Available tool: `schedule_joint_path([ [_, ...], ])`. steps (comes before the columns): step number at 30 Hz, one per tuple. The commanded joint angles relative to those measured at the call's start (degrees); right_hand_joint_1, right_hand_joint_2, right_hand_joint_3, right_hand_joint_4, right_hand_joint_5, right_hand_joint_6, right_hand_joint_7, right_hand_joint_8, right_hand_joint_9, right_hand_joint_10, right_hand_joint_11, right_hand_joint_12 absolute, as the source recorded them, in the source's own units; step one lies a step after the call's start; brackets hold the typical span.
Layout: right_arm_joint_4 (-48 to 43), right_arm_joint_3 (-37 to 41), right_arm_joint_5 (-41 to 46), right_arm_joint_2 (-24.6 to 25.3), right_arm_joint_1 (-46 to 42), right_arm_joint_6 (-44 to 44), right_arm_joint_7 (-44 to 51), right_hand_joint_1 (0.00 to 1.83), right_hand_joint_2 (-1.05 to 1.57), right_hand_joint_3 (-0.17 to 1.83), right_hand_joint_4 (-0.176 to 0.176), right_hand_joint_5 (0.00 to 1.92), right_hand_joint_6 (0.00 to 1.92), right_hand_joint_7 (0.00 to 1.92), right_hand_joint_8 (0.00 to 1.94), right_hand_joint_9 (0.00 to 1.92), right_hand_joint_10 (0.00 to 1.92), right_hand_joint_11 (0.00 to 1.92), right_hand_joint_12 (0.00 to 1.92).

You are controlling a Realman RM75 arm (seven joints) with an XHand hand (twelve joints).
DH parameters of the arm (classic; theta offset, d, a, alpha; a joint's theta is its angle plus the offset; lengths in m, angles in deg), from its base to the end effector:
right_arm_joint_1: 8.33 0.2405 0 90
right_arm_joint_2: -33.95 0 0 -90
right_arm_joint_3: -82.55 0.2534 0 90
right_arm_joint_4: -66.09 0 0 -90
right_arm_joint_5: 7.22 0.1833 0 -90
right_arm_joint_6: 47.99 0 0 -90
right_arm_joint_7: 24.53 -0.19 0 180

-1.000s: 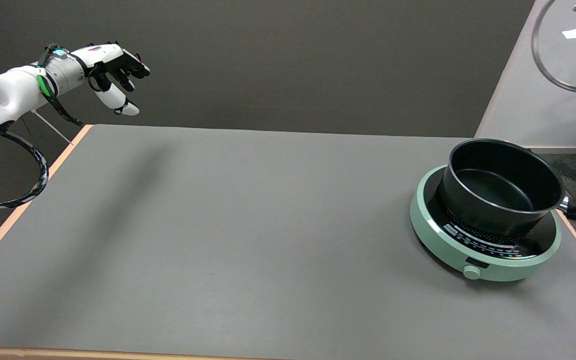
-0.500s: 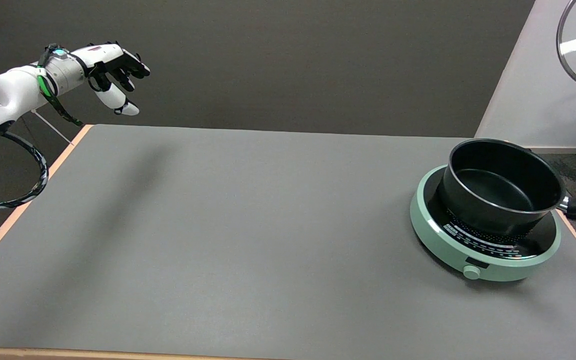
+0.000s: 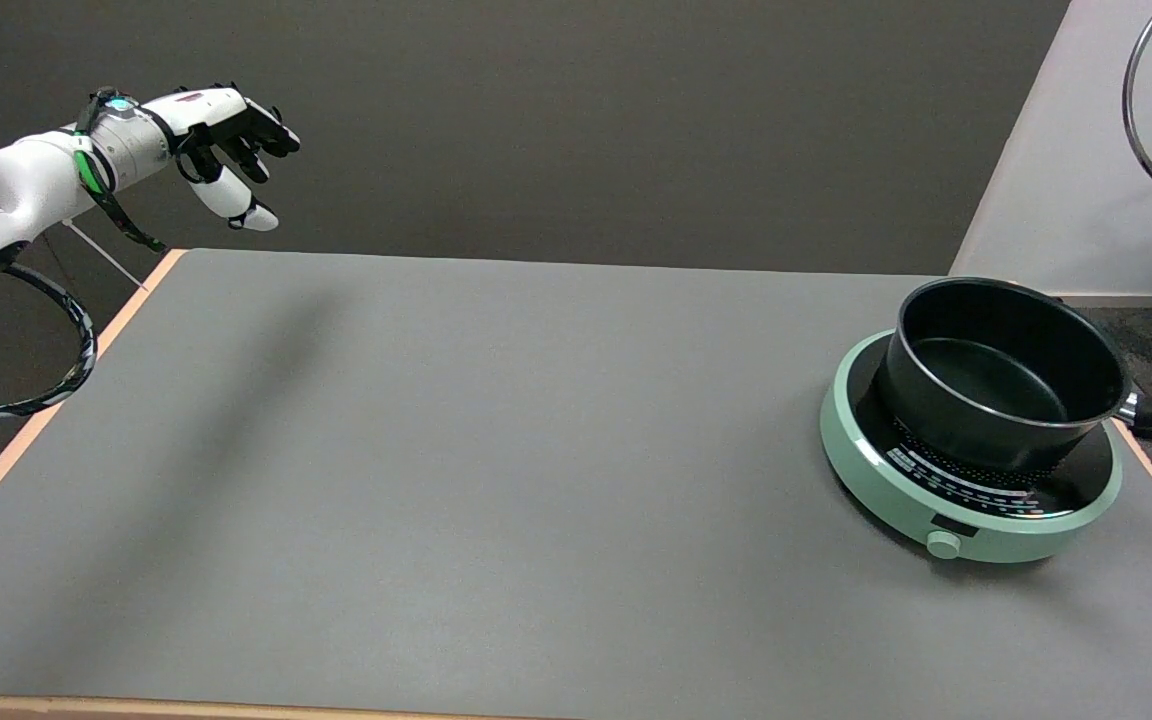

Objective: Place the pot lid onto the pot.

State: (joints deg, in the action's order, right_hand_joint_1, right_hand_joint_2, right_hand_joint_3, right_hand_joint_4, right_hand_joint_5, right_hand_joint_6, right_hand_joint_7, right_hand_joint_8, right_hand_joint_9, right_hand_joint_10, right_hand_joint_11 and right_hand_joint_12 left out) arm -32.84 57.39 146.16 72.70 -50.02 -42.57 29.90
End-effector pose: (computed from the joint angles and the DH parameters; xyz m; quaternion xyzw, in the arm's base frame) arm -0.0015 -0.1998 0.6174 0.4894 -0.0179 0.3488 0.7991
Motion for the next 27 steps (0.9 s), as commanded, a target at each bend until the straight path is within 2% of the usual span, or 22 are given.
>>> schedule_joint_path([
  [1, 2.0, -1.1, 4.3, 1.2, -4.2, -7.4, -2.7, 1.49, 1.07, 0.83, 0.176, 0.47, 1.65, 0.62, 1.79, 0.63, 1.92, 0.14, 1.92],
  [4, 1.4, -2.6, 4.1, 0.4, -6.9, -7.5, -2.7, 1.50, 1.00, 0.94, 0.176, 0.45, 1.66, 0.61, 1.81, 0.62, 1.92, 0.13, 1.92],
  [12, -1.3, -6.7, 3.7, -1.1, -10.1, -9.6, -2.7, 1.51, 1.01, 0.92, 0.174, 0.45, 1.65, 0.60, 1.81, 0.62, 1.92, 0.13, 1.92],
  [20, -3.5, -6.7, 2.1, -3.8, -13.4, -10.0, -1.1, 1.51, 1.01, 0.92, 0.171, 0.46, 1.64, 0.61, 1.81, 0.62, 1.92, 0.16, 1.92],
  [22, -4.5, -6.6, -0.3, -4.1, -13.3, -10.1, 0.2, 1.67, 0.88, 0.83, 0.163, 0.49, 1.61, 0.63, 1.77, 0.58, 1.92, 0.19, 1.92],
  [27, -5.6, -6.3, -2.4, -4.2, -13.6, -11.9, 0.0, 1.67, 0.87, 0.84, 0.162, 0.50, 1.60, 0.63, 1.77, 0.58, 1.92, 0.21, 1.92],
])
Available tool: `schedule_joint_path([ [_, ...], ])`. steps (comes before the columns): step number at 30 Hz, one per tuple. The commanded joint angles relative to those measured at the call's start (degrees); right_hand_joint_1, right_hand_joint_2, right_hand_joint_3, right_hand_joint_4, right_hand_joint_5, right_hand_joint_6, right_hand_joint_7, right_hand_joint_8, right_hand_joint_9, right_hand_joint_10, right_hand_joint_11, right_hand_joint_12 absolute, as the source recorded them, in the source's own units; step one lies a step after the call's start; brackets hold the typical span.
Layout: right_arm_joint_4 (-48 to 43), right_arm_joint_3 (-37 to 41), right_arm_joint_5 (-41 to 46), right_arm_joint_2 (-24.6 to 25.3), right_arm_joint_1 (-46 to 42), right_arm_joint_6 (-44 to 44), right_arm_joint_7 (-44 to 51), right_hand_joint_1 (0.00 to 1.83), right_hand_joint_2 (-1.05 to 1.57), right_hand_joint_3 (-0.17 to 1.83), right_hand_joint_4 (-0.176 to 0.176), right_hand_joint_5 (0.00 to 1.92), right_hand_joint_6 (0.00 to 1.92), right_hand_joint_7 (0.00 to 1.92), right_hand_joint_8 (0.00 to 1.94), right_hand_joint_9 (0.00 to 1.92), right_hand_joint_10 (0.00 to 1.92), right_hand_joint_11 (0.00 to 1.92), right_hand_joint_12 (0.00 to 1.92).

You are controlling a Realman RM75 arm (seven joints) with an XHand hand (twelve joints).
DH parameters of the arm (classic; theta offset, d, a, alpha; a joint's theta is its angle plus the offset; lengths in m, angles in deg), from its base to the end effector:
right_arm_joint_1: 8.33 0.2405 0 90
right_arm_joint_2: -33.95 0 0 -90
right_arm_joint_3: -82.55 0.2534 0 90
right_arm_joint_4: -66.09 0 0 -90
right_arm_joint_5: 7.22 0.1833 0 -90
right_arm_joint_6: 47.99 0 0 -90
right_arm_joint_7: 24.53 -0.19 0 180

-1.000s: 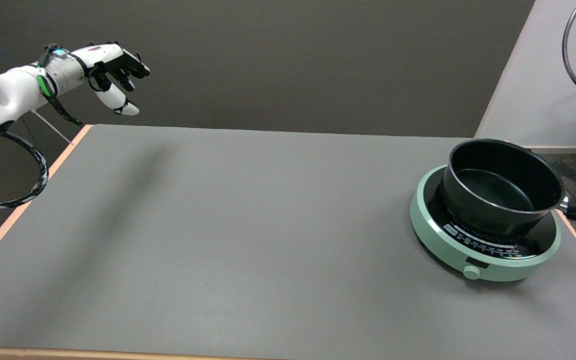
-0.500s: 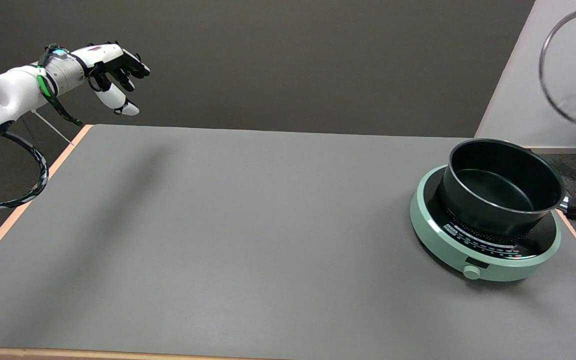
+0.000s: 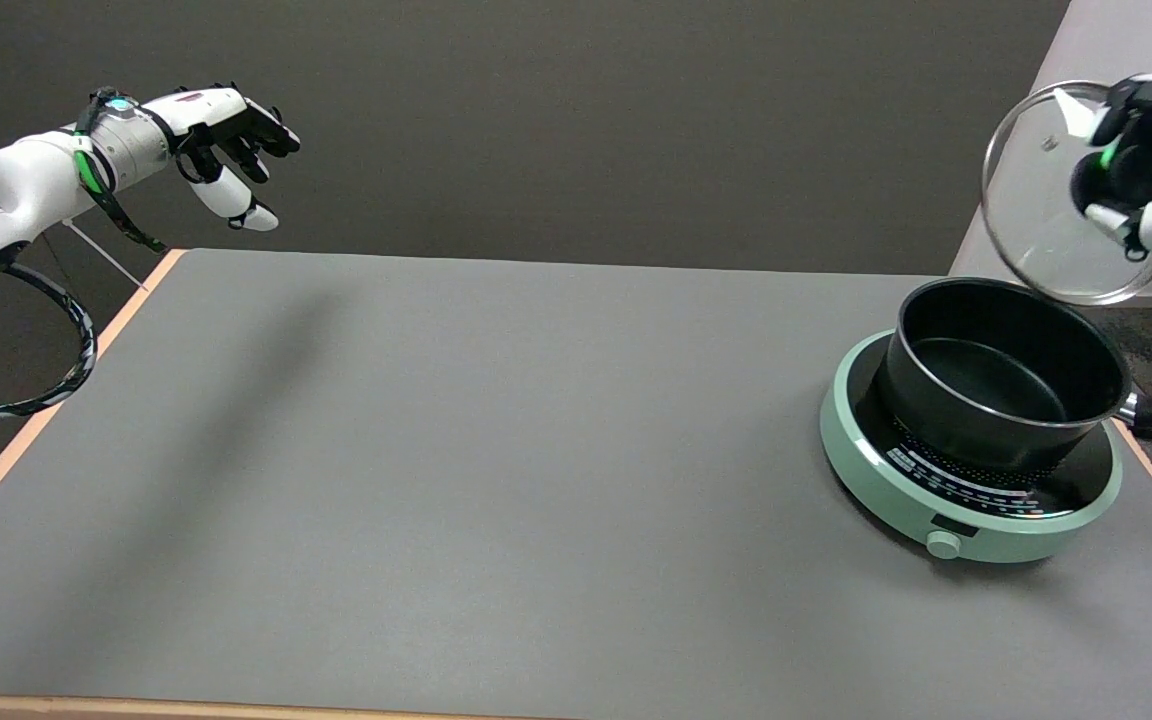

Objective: Place the pot lid onto the pot.

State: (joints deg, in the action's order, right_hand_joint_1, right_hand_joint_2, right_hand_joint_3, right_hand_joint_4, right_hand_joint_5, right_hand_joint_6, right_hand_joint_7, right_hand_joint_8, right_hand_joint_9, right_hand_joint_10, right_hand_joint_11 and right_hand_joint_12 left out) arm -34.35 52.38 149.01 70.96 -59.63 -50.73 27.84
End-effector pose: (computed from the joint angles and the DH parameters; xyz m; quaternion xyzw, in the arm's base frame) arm -0.0558 -0.2291 0.5714 0.5665 -0.1337 0.2733 0.7658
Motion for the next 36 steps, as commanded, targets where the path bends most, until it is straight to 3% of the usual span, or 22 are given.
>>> schedule_joint_path([
  [1, -4.1, -1.2, -5.3, -2.5, -4.1, -4.2, 2.1, 1.67, 0.87, 0.84, 0.163, 0.50, 1.61, 0.63, 1.77, 0.58, 1.92, 0.22, 1.92],
  [11, -3.5, 0.1, -10.2, -1.9, -5.0, -8.1, 1.0, 1.67, 0.86, 0.85, 0.168, 0.50, 1.61, 0.64, 1.78, 0.59, 1.92, 0.26, 1.92],
  [18, -3.7, 5.0, -13.3, -1.5, -9.2, -10.9, -3.5, 1.67, 0.86, 0.86, 0.171, 0.50, 1.61, 0.64, 1.79, 0.59, 1.92, 0.28, 1.92],
  [28, -0.1, 10.0, -18.2, -5.4, -12.3, -14.1, -14.7, 1.67, 0.86, 0.86, 0.174, 0.49, 1.61, 0.63, 1.79, 0.59, 1.92, 0.25, 1.92],
  [36, 2.5, 18.0, -17.9, -9.5, -22.2, -15.6, -18.4, 1.67, 0.86, 0.86, 0.175, 0.49, 1.61, 0.63, 1.78, 0.59, 1.92, 0.25, 1.92],
])
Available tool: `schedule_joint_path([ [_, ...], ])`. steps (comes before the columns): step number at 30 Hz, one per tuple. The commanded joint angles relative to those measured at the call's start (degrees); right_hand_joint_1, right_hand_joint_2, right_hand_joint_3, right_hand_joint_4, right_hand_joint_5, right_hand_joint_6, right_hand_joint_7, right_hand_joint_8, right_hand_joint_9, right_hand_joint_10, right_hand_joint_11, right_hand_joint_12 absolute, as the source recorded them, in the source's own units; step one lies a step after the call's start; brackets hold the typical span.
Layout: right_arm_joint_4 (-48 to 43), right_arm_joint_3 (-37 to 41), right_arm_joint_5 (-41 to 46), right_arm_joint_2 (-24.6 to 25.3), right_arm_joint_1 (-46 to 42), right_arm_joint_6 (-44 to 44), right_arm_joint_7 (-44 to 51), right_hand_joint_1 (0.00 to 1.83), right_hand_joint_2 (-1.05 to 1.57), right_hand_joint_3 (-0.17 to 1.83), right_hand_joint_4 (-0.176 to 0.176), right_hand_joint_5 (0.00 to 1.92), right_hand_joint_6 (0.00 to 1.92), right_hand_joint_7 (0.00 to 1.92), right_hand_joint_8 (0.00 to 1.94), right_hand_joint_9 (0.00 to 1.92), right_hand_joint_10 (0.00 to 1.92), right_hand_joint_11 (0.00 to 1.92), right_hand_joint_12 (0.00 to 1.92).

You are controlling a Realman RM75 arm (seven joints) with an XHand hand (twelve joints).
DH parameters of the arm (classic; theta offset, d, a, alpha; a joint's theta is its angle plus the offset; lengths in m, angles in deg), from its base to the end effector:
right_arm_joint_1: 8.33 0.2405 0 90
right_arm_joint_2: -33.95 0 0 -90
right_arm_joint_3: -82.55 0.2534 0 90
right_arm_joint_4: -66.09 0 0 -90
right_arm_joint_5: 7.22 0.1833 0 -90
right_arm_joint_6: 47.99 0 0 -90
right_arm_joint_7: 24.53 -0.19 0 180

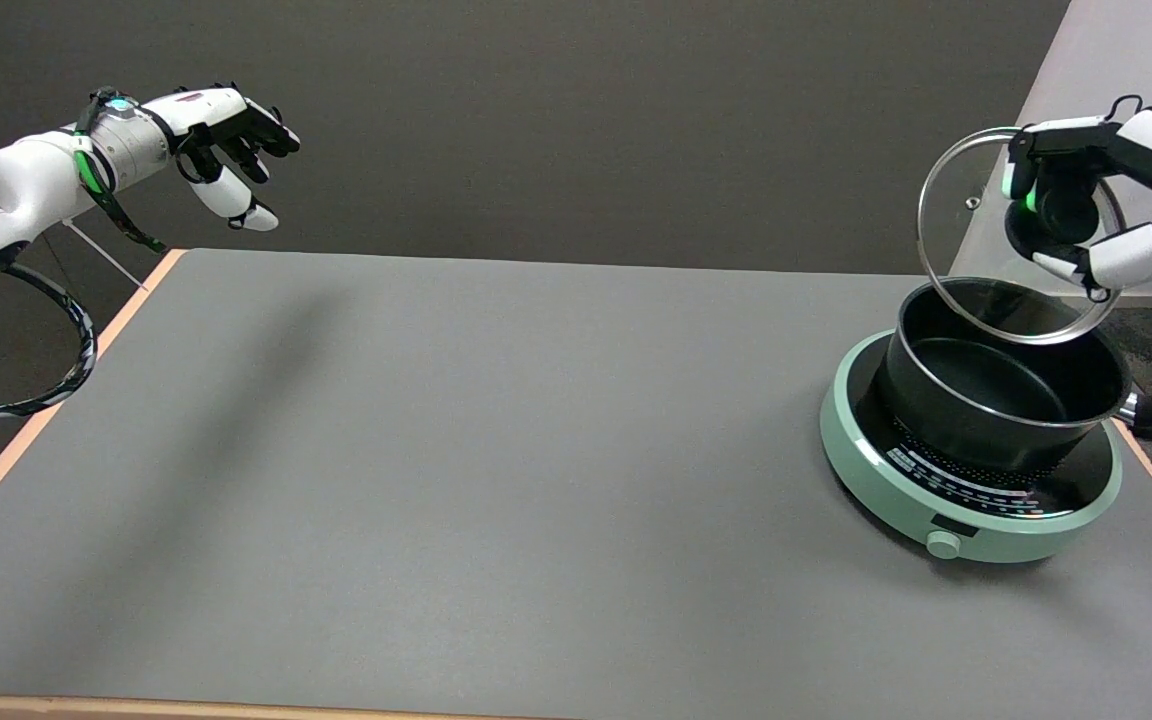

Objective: Place the pot lid onto the pot.

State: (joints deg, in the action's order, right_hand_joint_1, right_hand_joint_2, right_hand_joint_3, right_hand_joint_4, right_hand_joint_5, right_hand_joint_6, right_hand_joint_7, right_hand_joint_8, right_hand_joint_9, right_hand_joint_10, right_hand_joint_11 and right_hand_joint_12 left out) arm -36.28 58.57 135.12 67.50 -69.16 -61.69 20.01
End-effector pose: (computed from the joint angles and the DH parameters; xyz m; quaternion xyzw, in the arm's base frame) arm -0.0584 -0.2402 0.5284 0.6563 -0.1381 0.1387 0.7287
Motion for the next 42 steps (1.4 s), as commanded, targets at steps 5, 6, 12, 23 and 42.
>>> schedule_joint_path([
  [5, 6.3, 14.8, -3.7, -7.8, -17.9, -6.0, -12.0, 1.67, 0.86, 0.86, 0.175, 0.49, 1.61, 0.63, 1.79, 0.59, 1.92, 0.24, 1.92],
  [6, 6.7, 15.4, -3.7, -8.1, -19.4, -6.4, -12.8, 1.63, 0.90, 0.86, 0.175, 0.49, 1.62, 0.63, 1.79, 0.61, 1.92, 0.24, 1.92],
  [12, 7.7, 23.0, -3.7, -9.5, -29.3, -7.7, -15.3, 1.52, 1.04, 0.86, 0.176, 0.47, 1.63, 0.62, 1.81, 0.65, 1.92, 0.23, 1.92],
  [23, 7.7, 37.6, -4.1, -9.1, -45.4, -10.9, -20.4, 1.51, 1.06, 0.84, 0.176, 0.47, 1.63, 0.62, 1.80, 0.65, 1.92, 0.19, 1.92],
  [42, 7.6, 49.6, -3.6, -8.9, -62.2, -13.9, -26.2, 1.50, 1.07, 0.83, 0.176, 0.47, 1.61, 0.63, 1.80, 0.64, 1.92, 0.16, 1.92],
])
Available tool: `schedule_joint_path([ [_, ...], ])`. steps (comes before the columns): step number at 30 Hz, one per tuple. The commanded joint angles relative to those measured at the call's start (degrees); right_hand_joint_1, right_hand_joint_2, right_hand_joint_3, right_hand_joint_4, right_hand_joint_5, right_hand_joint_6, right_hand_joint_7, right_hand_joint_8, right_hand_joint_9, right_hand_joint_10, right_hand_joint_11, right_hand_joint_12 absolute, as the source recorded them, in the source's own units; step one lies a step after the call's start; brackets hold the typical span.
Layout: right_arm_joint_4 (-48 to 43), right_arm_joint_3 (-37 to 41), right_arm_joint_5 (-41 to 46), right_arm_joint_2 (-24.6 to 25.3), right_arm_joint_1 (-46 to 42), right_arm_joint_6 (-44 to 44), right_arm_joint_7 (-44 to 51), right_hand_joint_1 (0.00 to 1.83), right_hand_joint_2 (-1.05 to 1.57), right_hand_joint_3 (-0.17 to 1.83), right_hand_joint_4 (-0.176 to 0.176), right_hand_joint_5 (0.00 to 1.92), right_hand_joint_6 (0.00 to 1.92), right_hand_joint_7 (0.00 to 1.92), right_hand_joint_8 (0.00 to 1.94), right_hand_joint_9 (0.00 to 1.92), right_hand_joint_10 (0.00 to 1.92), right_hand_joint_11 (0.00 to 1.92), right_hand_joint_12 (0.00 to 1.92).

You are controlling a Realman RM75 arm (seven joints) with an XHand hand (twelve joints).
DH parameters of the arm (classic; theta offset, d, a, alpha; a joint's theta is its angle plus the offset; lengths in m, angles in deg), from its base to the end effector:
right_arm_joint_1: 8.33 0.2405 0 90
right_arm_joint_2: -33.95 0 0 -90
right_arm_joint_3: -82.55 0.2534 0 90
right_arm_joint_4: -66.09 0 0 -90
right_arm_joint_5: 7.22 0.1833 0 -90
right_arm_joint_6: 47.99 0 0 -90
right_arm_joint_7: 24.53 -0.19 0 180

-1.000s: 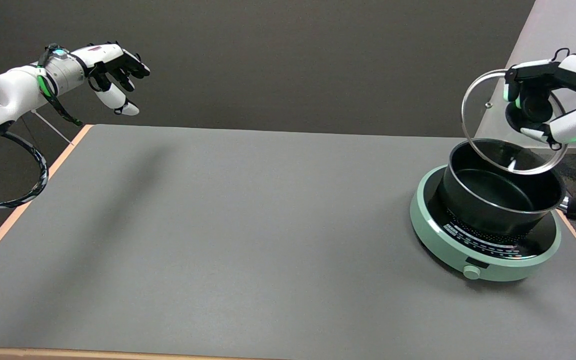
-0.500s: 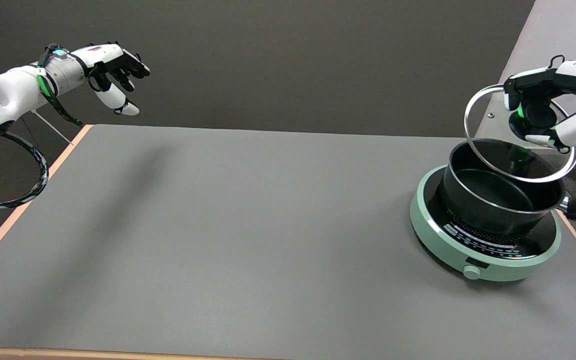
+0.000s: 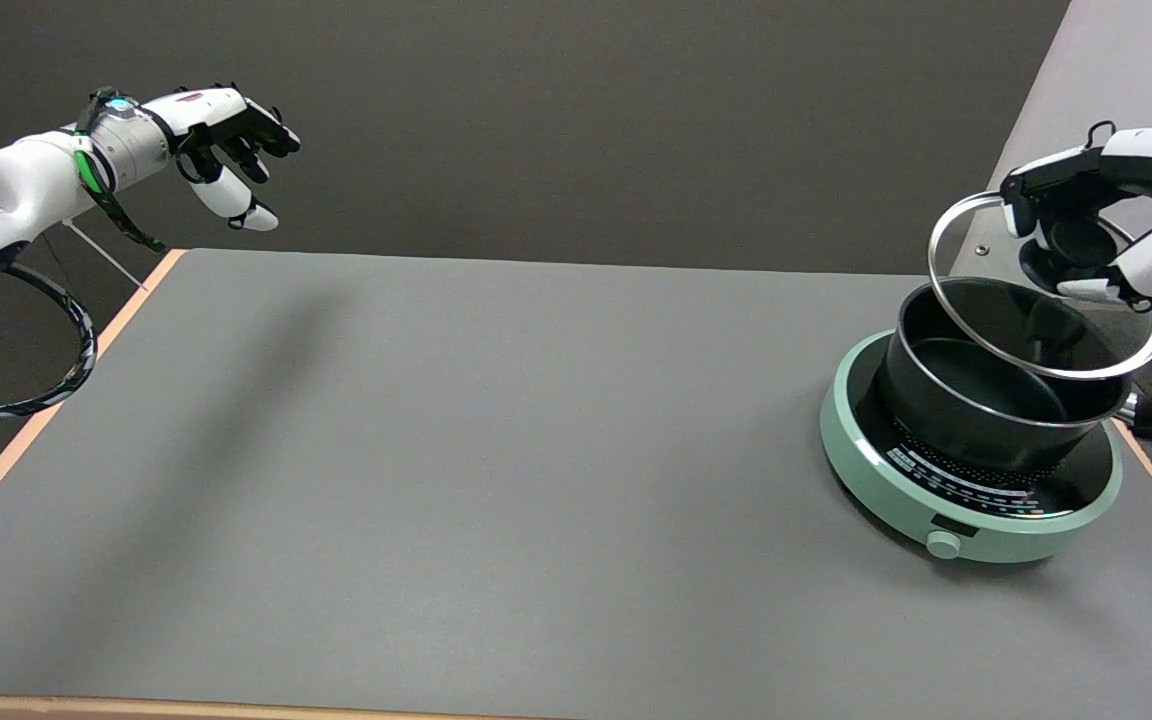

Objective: Place the pot lid onto the pot.

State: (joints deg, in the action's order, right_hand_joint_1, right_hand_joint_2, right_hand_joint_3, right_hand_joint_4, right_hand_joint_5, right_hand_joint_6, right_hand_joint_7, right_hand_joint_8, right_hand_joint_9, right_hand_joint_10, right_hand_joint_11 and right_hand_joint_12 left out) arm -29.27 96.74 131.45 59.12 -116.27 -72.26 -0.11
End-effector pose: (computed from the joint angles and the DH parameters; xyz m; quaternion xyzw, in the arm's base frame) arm -0.0429 -0.2482 0.5363 0.6486 -0.2483 0.0034 0.7195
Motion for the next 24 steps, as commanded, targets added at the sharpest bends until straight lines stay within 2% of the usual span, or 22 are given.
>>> schedule_joint_path([
  [1, 0.6, 11.5, 0.1, -0.6, -15.4, -3.3, -6.1, 1.50, 1.07, 0.83, 0.176, 0.47, 1.61, 0.63, 1.80, 0.64, 1.92, 0.16, 1.92],
  [8, 1.2, 11.5, 0.0, -1.7, -16.4, -3.4, -6.2, 1.50, 1.06, 0.84, 0.176, 0.47, 1.63, 0.62, 1.80, 0.64, 1.92, 0.15, 1.92],
  [15, 2.8, 16.0, 0.1, -1.9, -23.0, -4.2, -7.2, 1.50, 1.06, 0.84, 0.176, 0.48, 1.64, 0.62, 1.80, 0.64, 1.92, 0.16, 1.92],
  [24, 4.9, 16.4, 0.1, -2.7, -24.9, -4.6, -7.2, 1.50, 1.06, 0.83, 0.176, 0.48, 1.65, 0.63, 1.80, 0.64, 1.92, 0.17, 1.92],
])
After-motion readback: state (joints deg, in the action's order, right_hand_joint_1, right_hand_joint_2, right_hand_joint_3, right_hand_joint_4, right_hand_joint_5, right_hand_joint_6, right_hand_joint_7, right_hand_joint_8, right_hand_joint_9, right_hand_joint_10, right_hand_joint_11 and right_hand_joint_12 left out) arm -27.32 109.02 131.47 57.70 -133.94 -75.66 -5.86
